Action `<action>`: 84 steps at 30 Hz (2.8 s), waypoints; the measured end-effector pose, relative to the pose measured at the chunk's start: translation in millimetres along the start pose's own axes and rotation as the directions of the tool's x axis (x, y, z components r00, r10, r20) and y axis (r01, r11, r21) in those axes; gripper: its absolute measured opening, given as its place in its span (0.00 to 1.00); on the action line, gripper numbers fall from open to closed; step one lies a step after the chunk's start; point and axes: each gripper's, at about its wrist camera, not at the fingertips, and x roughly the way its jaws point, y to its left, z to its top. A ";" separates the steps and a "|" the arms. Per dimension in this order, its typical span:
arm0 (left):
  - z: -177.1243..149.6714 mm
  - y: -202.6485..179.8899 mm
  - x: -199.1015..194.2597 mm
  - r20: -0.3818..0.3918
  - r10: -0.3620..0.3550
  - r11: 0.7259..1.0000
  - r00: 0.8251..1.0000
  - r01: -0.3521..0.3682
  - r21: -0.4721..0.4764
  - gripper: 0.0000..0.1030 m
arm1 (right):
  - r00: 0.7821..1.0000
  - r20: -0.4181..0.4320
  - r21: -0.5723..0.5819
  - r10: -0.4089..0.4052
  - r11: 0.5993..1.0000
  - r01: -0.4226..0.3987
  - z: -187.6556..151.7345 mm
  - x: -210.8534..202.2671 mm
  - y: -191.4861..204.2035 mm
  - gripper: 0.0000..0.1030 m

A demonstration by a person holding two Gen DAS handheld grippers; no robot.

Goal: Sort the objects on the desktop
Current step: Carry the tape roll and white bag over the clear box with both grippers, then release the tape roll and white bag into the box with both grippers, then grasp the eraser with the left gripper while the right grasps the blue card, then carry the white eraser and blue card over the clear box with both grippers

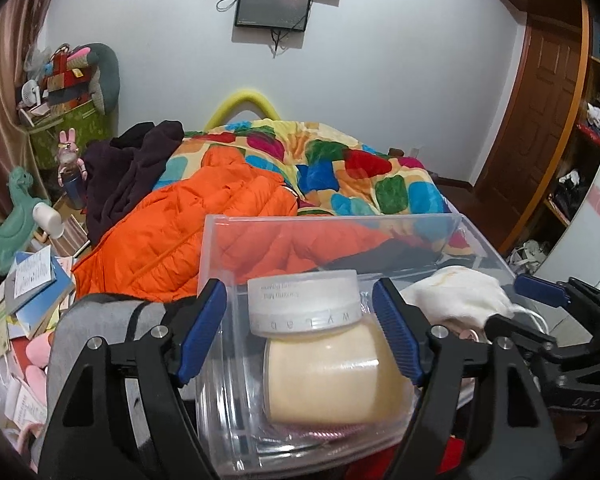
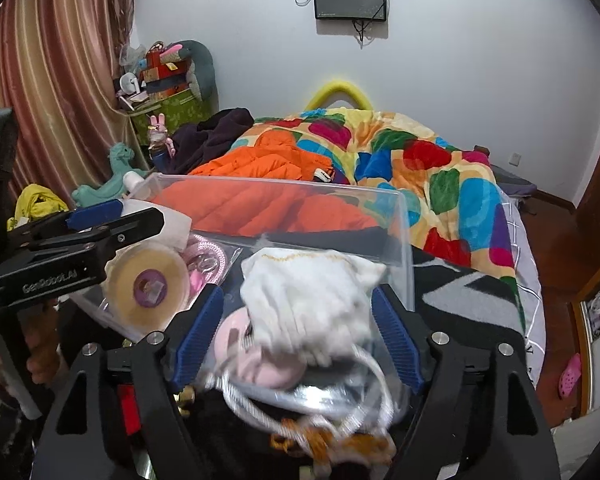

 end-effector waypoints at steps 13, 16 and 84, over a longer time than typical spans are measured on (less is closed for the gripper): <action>-16.6 -17.1 -45.5 0.032 -0.001 1.000 0.999 0.000 0.027 0.79 | 0.998 0.025 -0.001 -0.053 0.999 0.053 -28.0 -44.0 -15.1 0.74; -21.1 -20.1 -56.0 0.033 -0.001 0.999 0.999 0.000 0.037 0.80 | 0.998 0.025 -0.003 -0.056 0.998 0.056 -34.6 -52.0 -16.2 0.74; -152.1 -55.6 -91.6 -0.077 -0.018 0.988 0.997 0.030 0.154 0.38 | 0.998 0.039 0.097 0.046 0.994 -0.050 -137.8 -91.0 -34.3 0.24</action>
